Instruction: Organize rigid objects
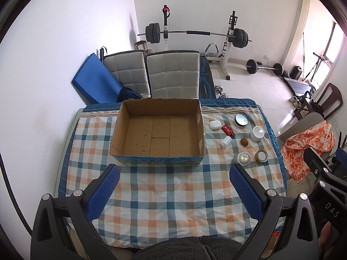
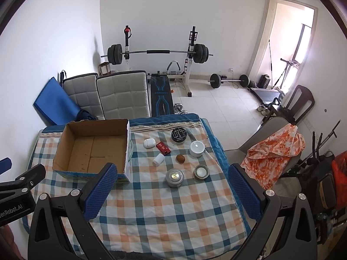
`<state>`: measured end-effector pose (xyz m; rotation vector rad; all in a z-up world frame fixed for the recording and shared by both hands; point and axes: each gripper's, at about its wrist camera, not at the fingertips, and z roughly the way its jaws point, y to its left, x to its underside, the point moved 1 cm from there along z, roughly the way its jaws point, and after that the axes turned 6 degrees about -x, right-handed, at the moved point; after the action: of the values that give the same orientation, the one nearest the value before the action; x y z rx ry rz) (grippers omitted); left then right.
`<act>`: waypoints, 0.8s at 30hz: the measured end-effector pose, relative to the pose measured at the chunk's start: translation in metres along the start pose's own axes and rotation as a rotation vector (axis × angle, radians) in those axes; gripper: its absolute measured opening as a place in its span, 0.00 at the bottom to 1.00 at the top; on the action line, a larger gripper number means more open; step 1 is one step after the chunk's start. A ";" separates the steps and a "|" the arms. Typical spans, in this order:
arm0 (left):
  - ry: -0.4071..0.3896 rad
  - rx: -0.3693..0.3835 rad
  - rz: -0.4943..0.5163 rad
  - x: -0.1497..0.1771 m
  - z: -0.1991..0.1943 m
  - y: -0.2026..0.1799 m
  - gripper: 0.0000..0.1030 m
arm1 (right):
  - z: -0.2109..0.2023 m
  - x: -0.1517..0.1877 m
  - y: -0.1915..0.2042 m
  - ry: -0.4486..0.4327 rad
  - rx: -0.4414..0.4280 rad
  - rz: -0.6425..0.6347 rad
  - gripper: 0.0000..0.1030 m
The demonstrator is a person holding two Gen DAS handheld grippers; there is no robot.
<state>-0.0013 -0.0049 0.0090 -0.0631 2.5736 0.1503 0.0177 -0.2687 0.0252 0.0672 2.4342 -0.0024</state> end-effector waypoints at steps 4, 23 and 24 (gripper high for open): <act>0.033 0.014 0.021 -0.012 0.029 -0.019 1.00 | 0.015 -0.003 -0.015 0.031 0.013 0.037 1.00; 0.471 0.058 0.243 -0.033 0.322 -0.232 1.00 | 0.359 0.050 -0.195 0.616 0.047 0.318 1.00; 0.494 0.052 0.243 -0.031 0.336 -0.238 1.00 | 0.374 0.055 -0.195 0.636 0.033 0.339 0.99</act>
<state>0.2209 -0.2004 -0.2791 0.2657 3.0710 0.1752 0.2096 -0.4683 -0.2980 0.5718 3.0215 0.1518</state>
